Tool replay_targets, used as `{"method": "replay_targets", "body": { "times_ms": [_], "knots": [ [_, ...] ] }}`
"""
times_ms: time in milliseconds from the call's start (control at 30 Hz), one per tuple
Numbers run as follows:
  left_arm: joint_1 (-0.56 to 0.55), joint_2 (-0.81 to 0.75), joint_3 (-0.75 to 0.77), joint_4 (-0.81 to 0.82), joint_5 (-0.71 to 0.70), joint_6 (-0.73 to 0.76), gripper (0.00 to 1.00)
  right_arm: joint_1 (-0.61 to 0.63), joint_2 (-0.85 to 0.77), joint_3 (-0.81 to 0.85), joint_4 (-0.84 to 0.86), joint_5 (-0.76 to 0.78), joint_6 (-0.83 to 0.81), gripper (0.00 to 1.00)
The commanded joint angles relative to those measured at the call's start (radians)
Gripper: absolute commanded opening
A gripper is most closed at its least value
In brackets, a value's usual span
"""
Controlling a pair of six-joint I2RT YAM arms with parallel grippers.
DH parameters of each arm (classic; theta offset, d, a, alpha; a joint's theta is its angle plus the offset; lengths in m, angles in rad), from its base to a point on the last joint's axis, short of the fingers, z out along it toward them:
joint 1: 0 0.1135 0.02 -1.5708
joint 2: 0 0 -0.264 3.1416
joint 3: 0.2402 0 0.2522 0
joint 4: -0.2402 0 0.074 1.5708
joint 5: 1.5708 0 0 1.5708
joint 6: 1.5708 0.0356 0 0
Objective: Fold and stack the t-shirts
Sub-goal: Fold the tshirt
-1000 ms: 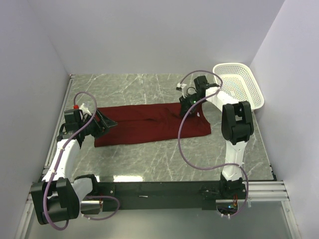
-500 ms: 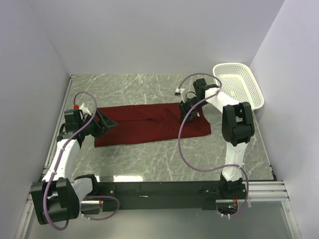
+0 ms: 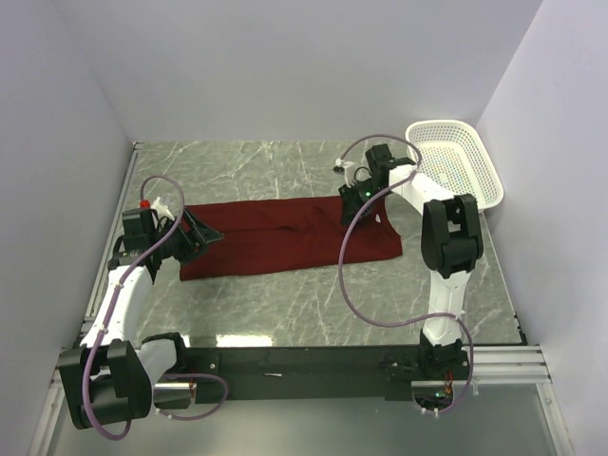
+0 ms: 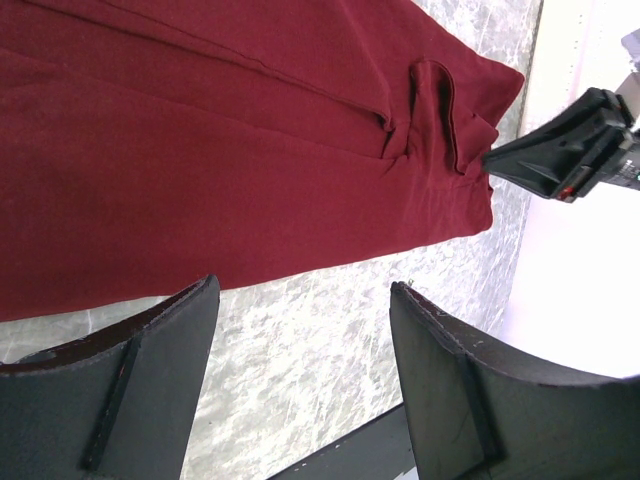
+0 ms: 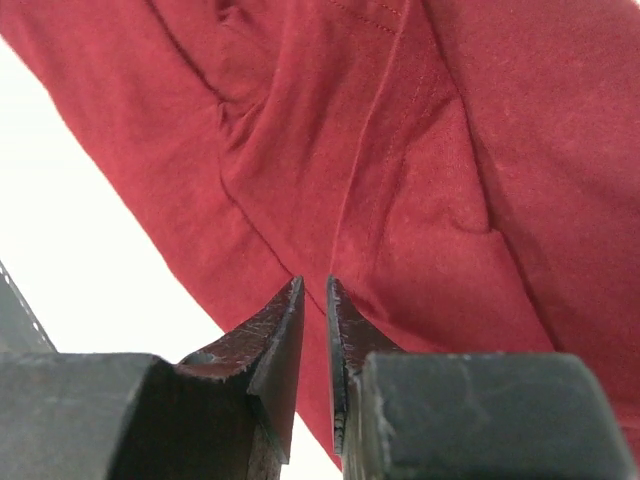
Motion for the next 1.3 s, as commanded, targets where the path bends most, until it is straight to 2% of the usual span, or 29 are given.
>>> {"method": "replay_targets", "body": {
  "times_ms": [0, 200, 400, 600, 733, 800, 900, 967, 1067, 1133, 1267],
  "knots": [
    [-0.003, -0.026, -0.005, 0.024, 0.026, 0.021, 0.74, 0.016, 0.043, 0.040, 0.038, 0.075, 0.079, 0.22],
    [-0.003, -0.018, -0.003, 0.027, 0.029, 0.023, 0.74, 0.016, 0.107, 0.055, 0.020, 0.160, 0.097, 0.21],
    [-0.003, -0.020, -0.005, 0.028, 0.029, 0.023, 0.74, 0.016, 0.127, 0.063, -0.003, 0.168, 0.088, 0.21],
    [-0.001, -0.022, -0.003, 0.030, 0.035, 0.023, 0.75, -0.020, 0.074, 0.130, -0.063, -0.028, 0.088, 0.22],
    [-0.003, -0.019, 0.001, 0.056, 0.082, 0.021, 0.74, -0.060, 0.084, 0.165, -0.086, -0.123, 0.145, 0.22],
    [-0.010, -0.012, 0.004, 0.105, 0.127, 0.003, 0.74, -0.088, 0.104, 0.165, -0.086, -0.166, 0.168, 0.22],
    [-0.091, 0.026, 0.009, 0.249, 0.153, -0.081, 0.74, -0.112, 0.133, 0.158, -0.081, -0.220, 0.212, 0.22],
    [-0.214, 0.073, 0.053, 0.304, 0.124, -0.132, 0.74, -0.126, 0.138, 0.142, -0.060, -0.223, 0.240, 0.22],
    [-0.343, 0.231, 0.147, 0.438, 0.087, -0.198, 0.71, -0.139, 0.121, 0.100, 0.010, -0.200, 0.298, 0.22],
    [-0.415, 0.381, 0.207, 0.526, 0.085, -0.226, 0.66, -0.140, 0.116, 0.081, 0.049, -0.192, 0.327, 0.22],
    [-0.512, 0.704, 0.463, 0.571, 0.075, -0.266, 0.55, -0.146, 0.119, 0.056, 0.101, -0.180, 0.383, 0.22]
  ]
}}
